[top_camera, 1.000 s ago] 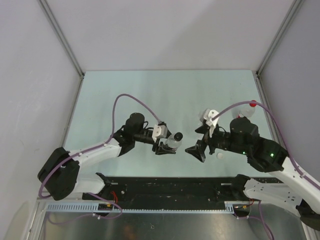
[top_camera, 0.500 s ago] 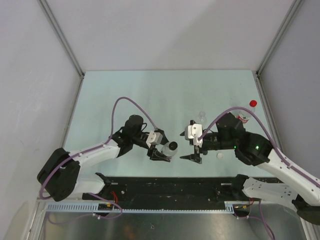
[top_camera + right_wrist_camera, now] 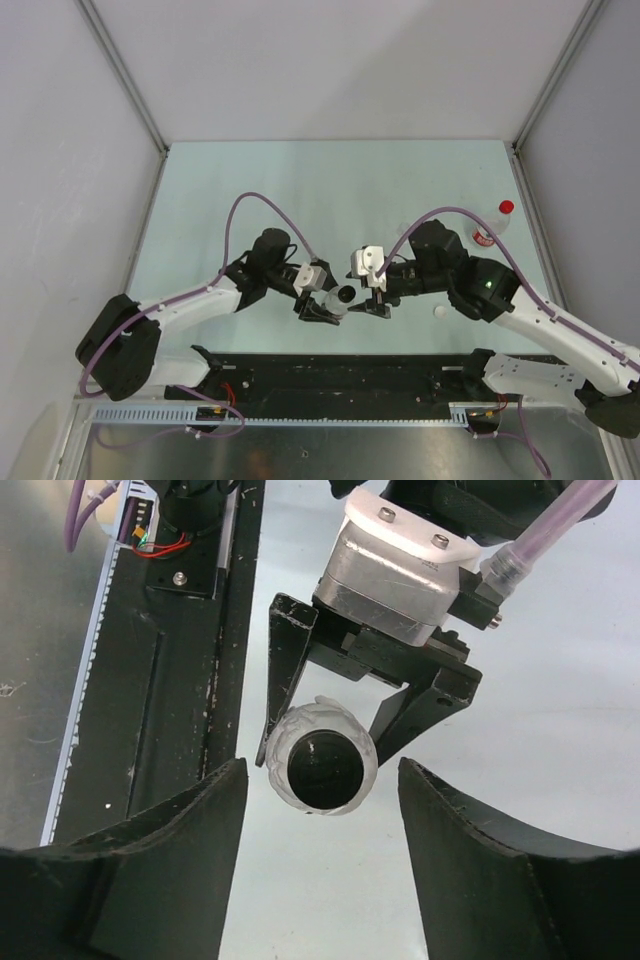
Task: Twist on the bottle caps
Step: Screw the bottle cap onto the plastic bottle.
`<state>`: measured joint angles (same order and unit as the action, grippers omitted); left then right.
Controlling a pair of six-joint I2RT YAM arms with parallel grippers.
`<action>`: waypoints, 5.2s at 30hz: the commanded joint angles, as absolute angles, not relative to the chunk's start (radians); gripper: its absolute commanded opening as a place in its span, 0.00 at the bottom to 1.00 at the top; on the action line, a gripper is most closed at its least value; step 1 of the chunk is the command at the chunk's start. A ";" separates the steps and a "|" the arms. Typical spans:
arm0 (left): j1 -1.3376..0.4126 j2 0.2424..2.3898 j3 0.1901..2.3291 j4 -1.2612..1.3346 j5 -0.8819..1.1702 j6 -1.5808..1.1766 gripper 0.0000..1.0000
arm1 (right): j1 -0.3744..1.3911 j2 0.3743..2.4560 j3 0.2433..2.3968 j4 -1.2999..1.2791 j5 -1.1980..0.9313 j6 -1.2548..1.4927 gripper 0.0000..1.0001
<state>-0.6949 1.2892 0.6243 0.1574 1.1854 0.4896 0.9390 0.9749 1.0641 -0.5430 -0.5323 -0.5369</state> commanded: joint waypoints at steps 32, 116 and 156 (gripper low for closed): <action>-0.689 1.264 0.681 0.111 1.203 0.548 0.36 | 1.003 1.012 1.089 -0.559 -0.485 -0.540 0.26; -0.680 1.171 0.621 0.074 1.054 0.564 0.34 | 1.064 0.906 1.028 -0.526 -0.398 -0.670 0.91; -0.707 1.140 0.599 0.067 1.034 0.602 0.33 | 1.049 1.009 1.048 -0.482 -0.444 -0.567 0.52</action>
<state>-0.7033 1.1660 0.5785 0.0402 1.0248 0.5789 1.0496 0.9981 1.0241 -0.4870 -0.4343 -0.5911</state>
